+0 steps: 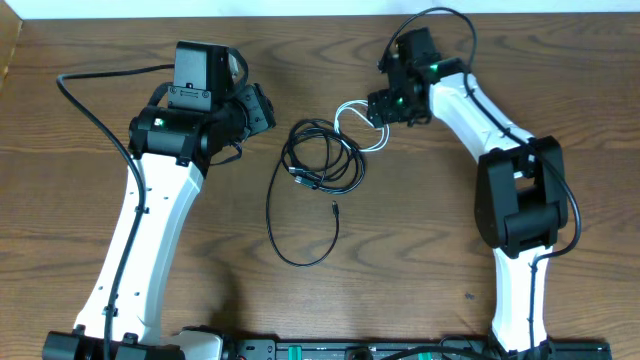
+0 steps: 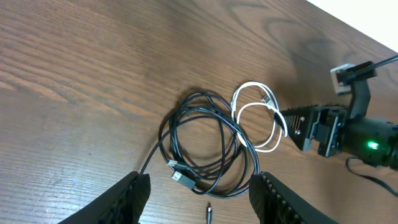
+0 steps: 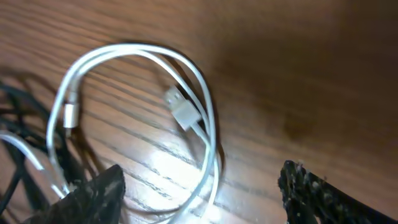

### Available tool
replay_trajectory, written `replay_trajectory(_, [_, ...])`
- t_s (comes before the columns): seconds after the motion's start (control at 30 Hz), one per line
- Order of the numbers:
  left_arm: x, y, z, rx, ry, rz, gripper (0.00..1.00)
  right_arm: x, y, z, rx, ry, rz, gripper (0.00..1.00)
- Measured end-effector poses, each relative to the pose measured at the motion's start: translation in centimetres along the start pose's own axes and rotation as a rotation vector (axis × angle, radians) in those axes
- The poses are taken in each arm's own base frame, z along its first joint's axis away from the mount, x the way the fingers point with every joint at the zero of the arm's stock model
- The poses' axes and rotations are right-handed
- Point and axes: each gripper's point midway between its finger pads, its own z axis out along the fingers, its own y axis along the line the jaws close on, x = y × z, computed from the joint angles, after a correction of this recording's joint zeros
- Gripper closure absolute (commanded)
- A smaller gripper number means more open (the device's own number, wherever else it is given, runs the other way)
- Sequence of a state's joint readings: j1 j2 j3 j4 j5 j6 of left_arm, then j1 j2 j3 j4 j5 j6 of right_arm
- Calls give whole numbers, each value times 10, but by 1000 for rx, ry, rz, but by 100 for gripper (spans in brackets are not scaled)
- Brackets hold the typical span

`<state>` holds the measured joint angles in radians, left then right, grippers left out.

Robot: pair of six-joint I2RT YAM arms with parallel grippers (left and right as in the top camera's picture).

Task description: Untangle cables

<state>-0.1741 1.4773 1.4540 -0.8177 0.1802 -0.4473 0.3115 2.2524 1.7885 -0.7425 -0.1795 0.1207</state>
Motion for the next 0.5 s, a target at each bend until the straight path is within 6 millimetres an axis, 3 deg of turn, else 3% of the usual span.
replay_trajectory(0.17, [2,1,0,-5,9,-1,43,5,2,4,59,8,100,32])
replay_trajectory(0.5, [3,2,0,-7,11,-2,43,37,6,18,126,114,221,45])
